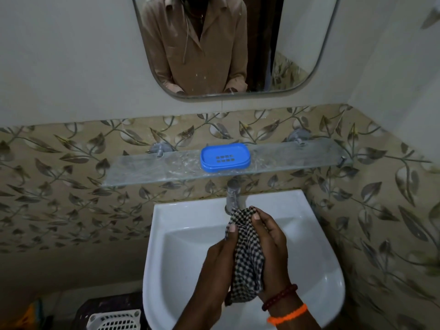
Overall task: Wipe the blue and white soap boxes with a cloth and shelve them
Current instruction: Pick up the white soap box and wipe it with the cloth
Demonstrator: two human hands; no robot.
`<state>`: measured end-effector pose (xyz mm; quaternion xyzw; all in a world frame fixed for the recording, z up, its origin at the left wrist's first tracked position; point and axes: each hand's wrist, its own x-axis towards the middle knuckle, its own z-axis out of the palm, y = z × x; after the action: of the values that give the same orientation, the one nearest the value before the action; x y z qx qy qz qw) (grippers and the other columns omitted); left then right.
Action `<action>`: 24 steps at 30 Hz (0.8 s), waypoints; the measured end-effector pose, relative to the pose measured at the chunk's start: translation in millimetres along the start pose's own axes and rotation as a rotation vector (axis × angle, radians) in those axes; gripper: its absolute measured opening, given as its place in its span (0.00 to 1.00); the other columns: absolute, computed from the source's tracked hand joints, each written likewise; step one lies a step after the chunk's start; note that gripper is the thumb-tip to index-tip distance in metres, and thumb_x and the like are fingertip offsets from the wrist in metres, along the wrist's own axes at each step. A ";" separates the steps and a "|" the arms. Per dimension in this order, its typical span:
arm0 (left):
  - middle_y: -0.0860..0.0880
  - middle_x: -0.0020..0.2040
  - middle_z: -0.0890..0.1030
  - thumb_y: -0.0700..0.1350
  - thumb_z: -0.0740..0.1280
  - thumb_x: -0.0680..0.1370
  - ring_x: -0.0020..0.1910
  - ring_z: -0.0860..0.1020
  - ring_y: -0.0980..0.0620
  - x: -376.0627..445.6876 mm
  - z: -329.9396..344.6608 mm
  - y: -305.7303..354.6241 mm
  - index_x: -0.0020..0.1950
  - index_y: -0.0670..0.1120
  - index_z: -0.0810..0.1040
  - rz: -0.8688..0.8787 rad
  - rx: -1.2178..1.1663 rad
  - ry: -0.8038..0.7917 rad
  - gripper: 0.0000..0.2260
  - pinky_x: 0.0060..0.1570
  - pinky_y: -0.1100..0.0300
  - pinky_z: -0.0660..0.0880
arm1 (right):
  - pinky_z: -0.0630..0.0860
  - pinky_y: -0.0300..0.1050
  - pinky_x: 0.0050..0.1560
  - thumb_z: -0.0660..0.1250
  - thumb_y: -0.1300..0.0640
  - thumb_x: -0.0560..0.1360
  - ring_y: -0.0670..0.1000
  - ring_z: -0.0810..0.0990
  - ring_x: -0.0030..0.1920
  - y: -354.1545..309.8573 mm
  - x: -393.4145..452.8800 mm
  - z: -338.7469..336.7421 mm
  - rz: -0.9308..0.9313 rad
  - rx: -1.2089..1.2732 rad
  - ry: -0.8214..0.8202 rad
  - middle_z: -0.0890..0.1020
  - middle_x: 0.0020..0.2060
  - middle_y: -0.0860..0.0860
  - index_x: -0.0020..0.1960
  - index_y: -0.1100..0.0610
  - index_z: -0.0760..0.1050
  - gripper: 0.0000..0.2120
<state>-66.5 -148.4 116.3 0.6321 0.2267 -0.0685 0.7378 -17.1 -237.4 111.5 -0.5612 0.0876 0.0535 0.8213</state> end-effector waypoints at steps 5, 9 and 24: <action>0.43 0.59 0.87 0.62 0.62 0.80 0.60 0.85 0.44 -4.3 6.1 6.1 0.66 0.46 0.82 -0.111 -0.265 -0.032 0.25 0.67 0.44 0.77 | 0.80 0.64 0.58 0.64 0.60 0.82 0.57 0.85 0.52 3.3 11.4 6.3 -0.173 -0.223 -0.016 0.87 0.49 0.56 0.54 0.59 0.82 0.08; 0.40 0.63 0.85 0.59 0.65 0.78 0.64 0.82 0.40 -5.5 4.2 3.2 0.68 0.44 0.81 -0.135 -0.361 -0.054 0.26 0.72 0.41 0.72 | 0.78 0.64 0.60 0.63 0.58 0.82 0.59 0.83 0.55 3.0 14.7 7.3 -0.169 -0.273 -0.009 0.85 0.51 0.58 0.55 0.61 0.81 0.09; 0.41 0.68 0.82 0.62 0.69 0.79 0.67 0.81 0.42 -8.2 -28.3 4.6 0.68 0.47 0.82 -0.159 -0.522 -0.310 0.24 0.62 0.48 0.79 | 0.79 0.49 0.53 0.66 0.34 0.73 0.40 0.79 0.51 -8.8 0.2 7.9 -0.475 -0.753 -0.179 0.81 0.45 0.40 0.49 0.43 0.75 0.14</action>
<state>-79.0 -121.7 121.2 0.3837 0.1701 -0.1609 0.8933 -14.6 -233.2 122.2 -0.8184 -0.1405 -0.0597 0.5539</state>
